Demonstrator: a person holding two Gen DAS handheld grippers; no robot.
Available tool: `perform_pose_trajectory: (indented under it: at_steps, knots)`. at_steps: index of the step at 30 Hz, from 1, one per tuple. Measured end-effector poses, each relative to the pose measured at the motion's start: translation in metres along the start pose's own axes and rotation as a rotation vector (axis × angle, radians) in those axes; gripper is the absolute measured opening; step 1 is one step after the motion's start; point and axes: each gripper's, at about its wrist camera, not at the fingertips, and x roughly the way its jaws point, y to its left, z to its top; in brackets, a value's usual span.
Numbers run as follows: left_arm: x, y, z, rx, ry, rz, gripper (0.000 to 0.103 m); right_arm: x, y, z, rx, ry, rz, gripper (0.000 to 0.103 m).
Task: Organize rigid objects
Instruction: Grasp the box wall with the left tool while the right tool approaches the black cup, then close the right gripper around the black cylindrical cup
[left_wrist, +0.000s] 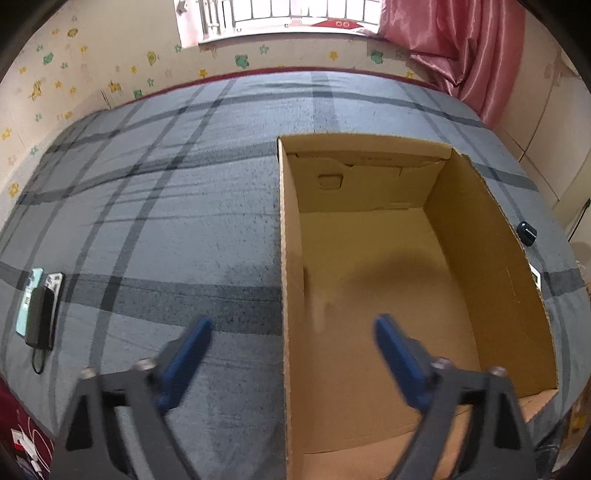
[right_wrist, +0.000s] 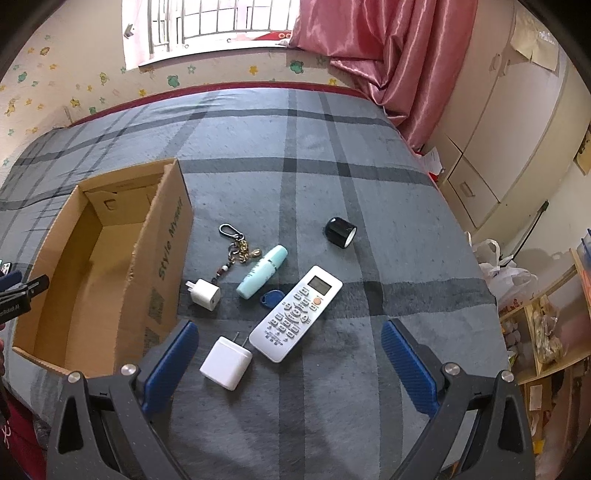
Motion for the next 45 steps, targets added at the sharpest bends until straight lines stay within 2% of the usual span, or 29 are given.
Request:
perform_pose_trajectory:
  at_steps: [2,3,7,8,11,16,26,33,39,45]
  knots:
    - [0.002,0.001,-0.001,-0.003,0.007,-0.011,0.068,0.002,-0.001,0.001,0.002,0.0,-0.003,0.101]
    - [0.004,0.001,-0.001,-0.003,0.01,-0.011,0.065,0.003,-0.001,0.001,0.003,0.001,-0.006,0.101]
    - [0.015,0.001,0.003,-0.01,0.029,-0.022,0.037,0.009,-0.001,0.002,-0.001,0.005,-0.018,0.101]
    - [0.017,0.001,0.003,-0.009,0.034,-0.025,0.028,0.009,-0.001,0.002,-0.002,0.006,-0.018,0.101]
    - [0.023,0.001,0.001,-0.006,0.04,-0.018,0.014,0.011,-0.002,0.002,-0.002,0.01,-0.019,0.101]
    - [0.027,0.007,0.002,-0.021,0.042,-0.038,0.014,0.015,-0.005,0.003,0.001,0.003,-0.031,0.101]
    - [0.031,0.005,-0.001,-0.018,0.038,-0.03,0.014,0.035,-0.023,0.022,-0.013,-0.012,-0.062,0.101]
    - [0.035,0.002,-0.002,-0.012,0.05,-0.012,0.014,0.08,-0.051,0.044,0.016,0.033,-0.026,0.101]
    - [0.036,0.003,-0.002,-0.01,0.052,-0.014,0.013,0.125,-0.069,0.061,0.022,0.046,-0.047,0.101]
    - [0.035,0.002,-0.002,-0.014,0.054,-0.014,0.013,0.167,-0.083,0.079,0.039,0.071,-0.02,0.1]
